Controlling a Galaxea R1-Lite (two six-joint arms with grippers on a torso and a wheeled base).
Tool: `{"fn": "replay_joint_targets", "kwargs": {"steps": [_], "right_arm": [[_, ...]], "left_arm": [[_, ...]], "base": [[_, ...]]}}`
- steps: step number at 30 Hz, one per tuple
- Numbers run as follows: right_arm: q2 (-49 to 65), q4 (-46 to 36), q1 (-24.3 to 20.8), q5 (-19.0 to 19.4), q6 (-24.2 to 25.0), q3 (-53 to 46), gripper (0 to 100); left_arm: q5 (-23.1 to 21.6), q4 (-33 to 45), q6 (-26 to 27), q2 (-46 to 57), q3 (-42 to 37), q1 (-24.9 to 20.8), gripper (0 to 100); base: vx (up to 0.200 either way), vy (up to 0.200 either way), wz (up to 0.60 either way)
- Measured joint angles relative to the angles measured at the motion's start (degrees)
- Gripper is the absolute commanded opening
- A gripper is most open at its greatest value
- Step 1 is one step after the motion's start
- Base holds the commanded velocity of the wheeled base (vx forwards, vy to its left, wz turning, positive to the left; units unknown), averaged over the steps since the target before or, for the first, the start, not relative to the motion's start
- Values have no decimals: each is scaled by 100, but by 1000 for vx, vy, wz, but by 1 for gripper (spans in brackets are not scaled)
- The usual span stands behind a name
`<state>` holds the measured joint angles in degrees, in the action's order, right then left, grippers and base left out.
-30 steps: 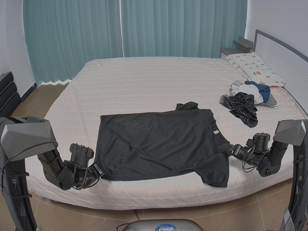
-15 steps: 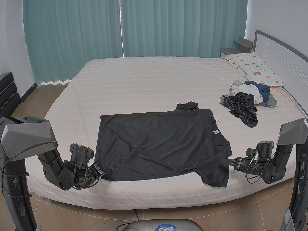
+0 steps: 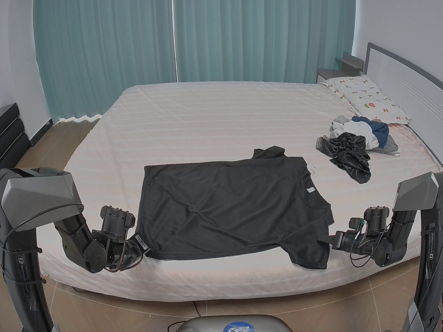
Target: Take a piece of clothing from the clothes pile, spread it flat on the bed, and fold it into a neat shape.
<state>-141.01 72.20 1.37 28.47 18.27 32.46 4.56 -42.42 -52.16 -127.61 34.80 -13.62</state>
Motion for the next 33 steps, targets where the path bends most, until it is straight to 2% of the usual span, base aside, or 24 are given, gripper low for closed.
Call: {"fn": "replay_joint_targets", "kwargs": {"steps": [6,19,26,33], "right_arm": [[60,128,122,46,-24,-190,0],[496,1013,660,744,-16,-1399,0],[630,1609,819,864,-29,-2097,0],[842,1677,847,930,-205,-2688,0]], "left_arm": [[-2,0,5,0,2,-2,0],[17,-9,27,35,-41,0,0],[88,-9,84,193,-228,11,0],[414,-2,380,361,-449,22,0]], "base": [[0,0,0],[0,0,0],[0,0,0],[0,0,0]]}}
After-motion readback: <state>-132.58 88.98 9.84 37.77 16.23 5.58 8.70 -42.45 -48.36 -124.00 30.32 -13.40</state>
